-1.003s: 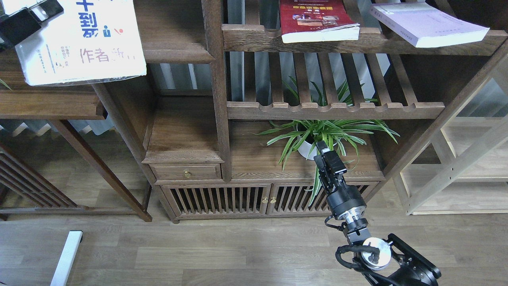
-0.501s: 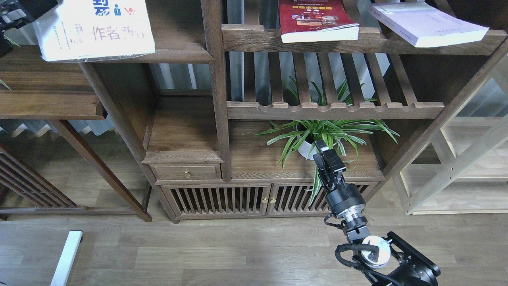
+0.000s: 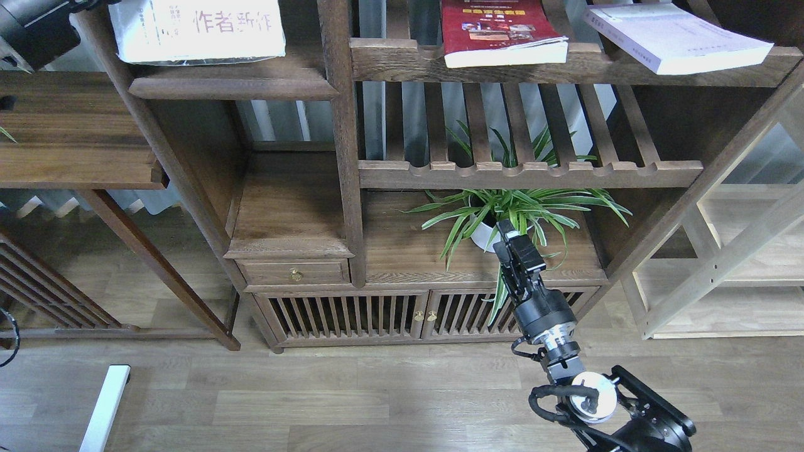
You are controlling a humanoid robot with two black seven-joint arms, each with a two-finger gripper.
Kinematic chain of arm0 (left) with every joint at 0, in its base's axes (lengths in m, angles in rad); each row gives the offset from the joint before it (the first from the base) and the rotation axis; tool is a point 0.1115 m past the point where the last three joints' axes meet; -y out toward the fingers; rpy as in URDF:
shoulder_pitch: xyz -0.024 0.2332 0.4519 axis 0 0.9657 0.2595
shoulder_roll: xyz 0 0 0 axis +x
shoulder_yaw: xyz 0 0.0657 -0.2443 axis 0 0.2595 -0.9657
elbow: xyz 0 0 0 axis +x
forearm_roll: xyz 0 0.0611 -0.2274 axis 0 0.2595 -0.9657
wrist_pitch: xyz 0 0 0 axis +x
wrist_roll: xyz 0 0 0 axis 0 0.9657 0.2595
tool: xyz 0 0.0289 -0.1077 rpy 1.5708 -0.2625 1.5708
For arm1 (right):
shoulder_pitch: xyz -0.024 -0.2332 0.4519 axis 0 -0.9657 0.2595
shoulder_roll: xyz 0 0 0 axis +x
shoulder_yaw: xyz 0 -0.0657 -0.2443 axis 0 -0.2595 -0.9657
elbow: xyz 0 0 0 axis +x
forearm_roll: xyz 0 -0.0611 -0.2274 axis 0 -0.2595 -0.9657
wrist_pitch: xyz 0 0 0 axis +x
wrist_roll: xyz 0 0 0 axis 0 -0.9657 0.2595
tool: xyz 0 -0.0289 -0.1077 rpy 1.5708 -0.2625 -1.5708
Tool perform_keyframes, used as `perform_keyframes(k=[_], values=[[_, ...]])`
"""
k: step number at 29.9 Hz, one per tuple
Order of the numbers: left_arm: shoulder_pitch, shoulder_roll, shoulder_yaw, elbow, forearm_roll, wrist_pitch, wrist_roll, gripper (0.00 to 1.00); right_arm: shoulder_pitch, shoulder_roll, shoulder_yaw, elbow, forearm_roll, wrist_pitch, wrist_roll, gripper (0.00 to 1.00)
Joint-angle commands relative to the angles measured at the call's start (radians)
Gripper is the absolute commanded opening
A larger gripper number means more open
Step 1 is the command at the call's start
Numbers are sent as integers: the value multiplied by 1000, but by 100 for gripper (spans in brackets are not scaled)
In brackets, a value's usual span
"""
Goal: Organize books on shelf
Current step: 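Lift the paperback with the left gripper up onto the top shelf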
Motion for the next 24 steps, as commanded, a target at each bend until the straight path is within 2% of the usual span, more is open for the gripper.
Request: perform_keyframes(k=[1, 18, 24], values=[[-2, 7, -10, 19, 2, 0, 0, 0, 1, 8, 0, -1, 0, 0, 0, 72], [-39, 19, -27, 31, 51, 0, 0, 0, 26, 17, -7, -3, -3, 0, -1, 72], [-45, 19, -11, 82, 71, 0, 0, 0, 69, 17, -7, -3, -5, 0, -1, 72]])
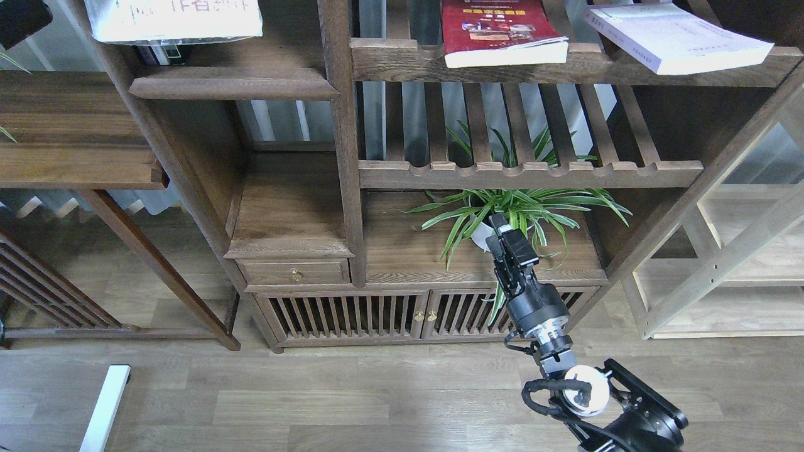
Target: Organize books on shelf
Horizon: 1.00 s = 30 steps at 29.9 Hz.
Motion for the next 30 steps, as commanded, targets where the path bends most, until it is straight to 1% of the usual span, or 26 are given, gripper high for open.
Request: perform_keyframes(k=[1, 5, 8, 11, 17, 23, 24, 28, 30], values=[[-13, -3, 18, 31, 6, 0, 0, 0, 24, 0, 0, 0, -2, 0, 0, 72], [-38, -24, 28, 39, 6, 0, 0, 0, 31, 3, 0, -2, -2, 0, 2, 72], [-81, -53, 58, 60, 7, 0, 0, 0, 29, 3, 0, -2, 0, 0, 2, 72], [-122, -72, 97, 94, 7, 0, 0, 0, 20, 2, 2, -2, 0, 0, 2, 72], [-199, -75, 159, 183, 7, 0, -21, 0, 21, -2, 3, 0, 0, 0, 2, 72], [-225, -75, 167, 272, 7, 0, -27, 0, 29, 3, 3, -3, 2, 0, 3, 72], [-226, -75, 169, 286, 7, 0, -33, 0, 29, 5, 3, -3, 2, 0, 5, 72], [-236, -84, 204, 321, 6, 0, -90, 0, 29, 11, 5, -3, 5, 0, 8, 72], [-243, -93, 222, 341, 6, 1, -98, 0, 29, 11, 9, -3, 5, 0, 9, 72]])
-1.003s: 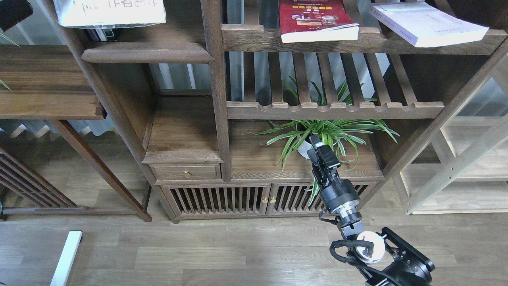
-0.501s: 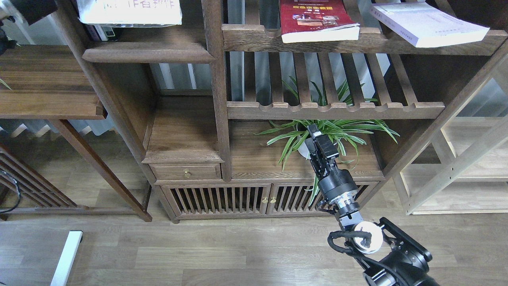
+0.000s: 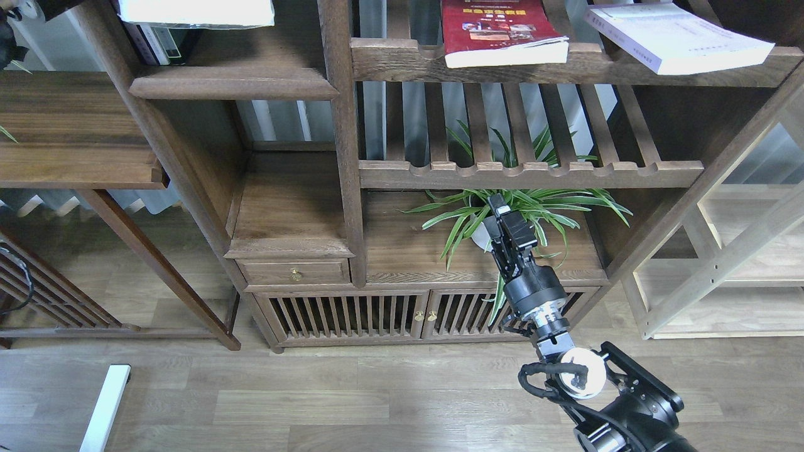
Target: Organize books on shelf
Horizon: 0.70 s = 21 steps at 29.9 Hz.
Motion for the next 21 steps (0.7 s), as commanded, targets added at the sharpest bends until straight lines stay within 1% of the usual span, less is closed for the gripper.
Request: perform_keyframes(k=[1, 4, 8, 12, 21], values=[[-16, -27, 38, 39, -1, 3, -25, 0, 0, 2, 8, 0, 3, 0, 4, 72], [-31, -76, 56, 53, -1, 15, -45, 0, -6, 2, 10, 0, 3, 0, 4, 72], [-50, -114, 84, 76, -1, 53, -65, 0, -8, 2, 10, 0, 3, 0, 6, 72], [-79, -148, 104, 100, -1, 85, -71, 0, -9, 2, 11, 0, 4, 0, 6, 73], [-114, -154, 147, 119, 0, 159, -71, 0, -8, 3, 5, 0, 4, 0, 6, 73]])
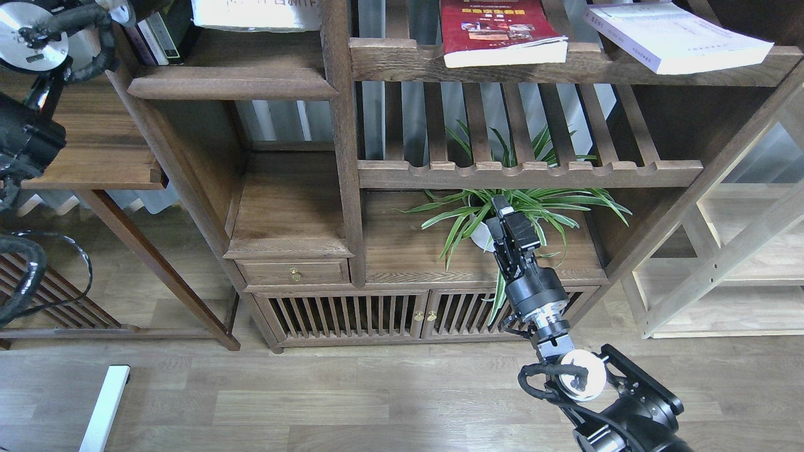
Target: Organize books on shelf
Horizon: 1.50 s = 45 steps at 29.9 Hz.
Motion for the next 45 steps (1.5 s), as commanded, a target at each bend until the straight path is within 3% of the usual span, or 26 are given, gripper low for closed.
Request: perform_keyframes(k=[1, 13, 29, 35, 41, 45], values=[[-11, 1, 23, 9, 1, 31, 2, 0, 1, 1, -5, 0, 0, 0, 0, 73], [-103, -20, 88, 116, 77, 64, -6, 0, 12, 39, -1, 0, 0, 0, -2, 73], [-101, -33, 86, 104, 138, 52, -6, 0, -3, 7, 8, 2, 0, 0, -2, 74], [-101, -24, 108, 103, 43, 52, 24, 0, -11, -12, 7, 2, 0, 0, -2, 74], [-110, -25, 118, 58, 41, 55, 146, 3, -9, -7, 4, 2, -2, 0, -2, 74], [-116, -25, 126, 49, 41, 64, 151, 6, -9, -10, 8, 0, 0, 0, -2, 74]])
